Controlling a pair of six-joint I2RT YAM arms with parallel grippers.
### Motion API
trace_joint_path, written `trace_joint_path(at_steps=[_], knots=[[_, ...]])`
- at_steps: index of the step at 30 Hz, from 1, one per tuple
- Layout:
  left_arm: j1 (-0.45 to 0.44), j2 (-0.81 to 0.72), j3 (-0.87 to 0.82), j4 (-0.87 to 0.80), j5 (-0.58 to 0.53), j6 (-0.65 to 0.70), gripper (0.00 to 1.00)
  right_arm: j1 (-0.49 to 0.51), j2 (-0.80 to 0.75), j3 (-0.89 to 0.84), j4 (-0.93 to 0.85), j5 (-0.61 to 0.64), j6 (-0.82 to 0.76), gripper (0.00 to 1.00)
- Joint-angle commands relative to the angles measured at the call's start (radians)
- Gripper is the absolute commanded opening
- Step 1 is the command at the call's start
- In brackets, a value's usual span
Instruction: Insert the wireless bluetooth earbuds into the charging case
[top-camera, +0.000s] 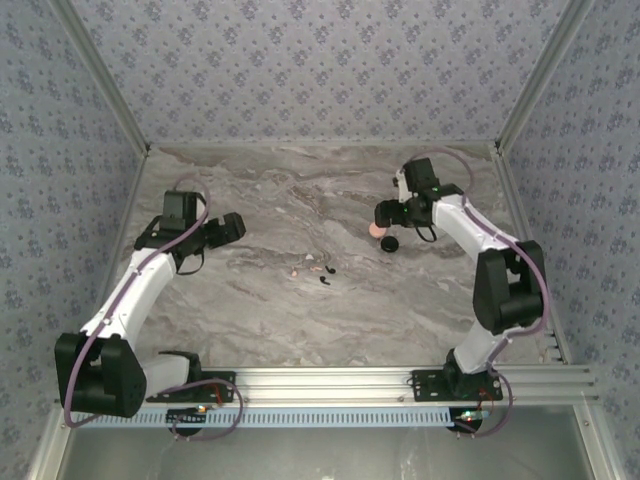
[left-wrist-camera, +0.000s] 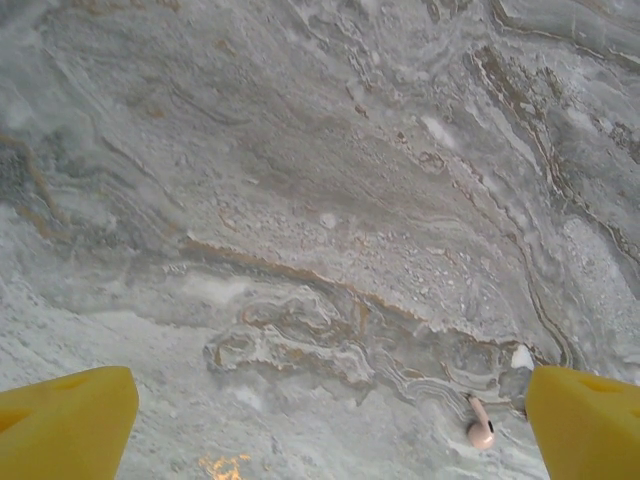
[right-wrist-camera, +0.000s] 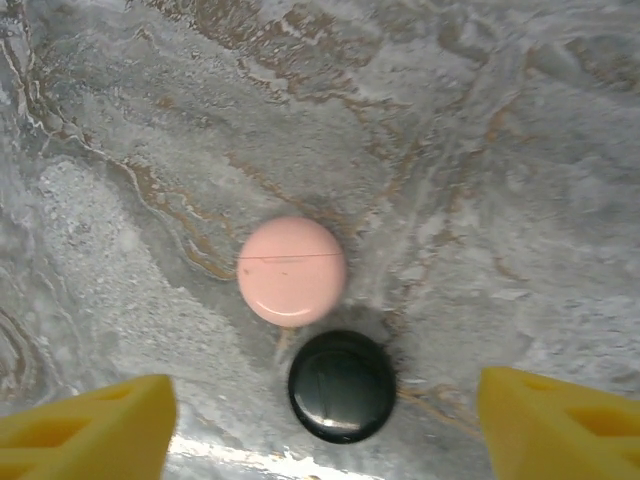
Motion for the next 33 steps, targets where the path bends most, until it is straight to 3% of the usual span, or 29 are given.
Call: trace_joint_path(at_steps=[1,17,33], knots=[[-0.009,0.002,0.039,-0.040,0.027,-0.029,0.99,0.025,0.077,0.085,-0.136,0.017,-0.015,0.70],[-0.013,-0.003,0.049,-0.062,0.029,-0.017,0.99,0.083,0.299,0.273,-0.256,0.098,-0.004,0.71],[-0.012,0.012,0.055,-0.077,0.019,-0.022,0.99,0.090,0.429,0.390,-0.290,0.079,-0.003,0.72]])
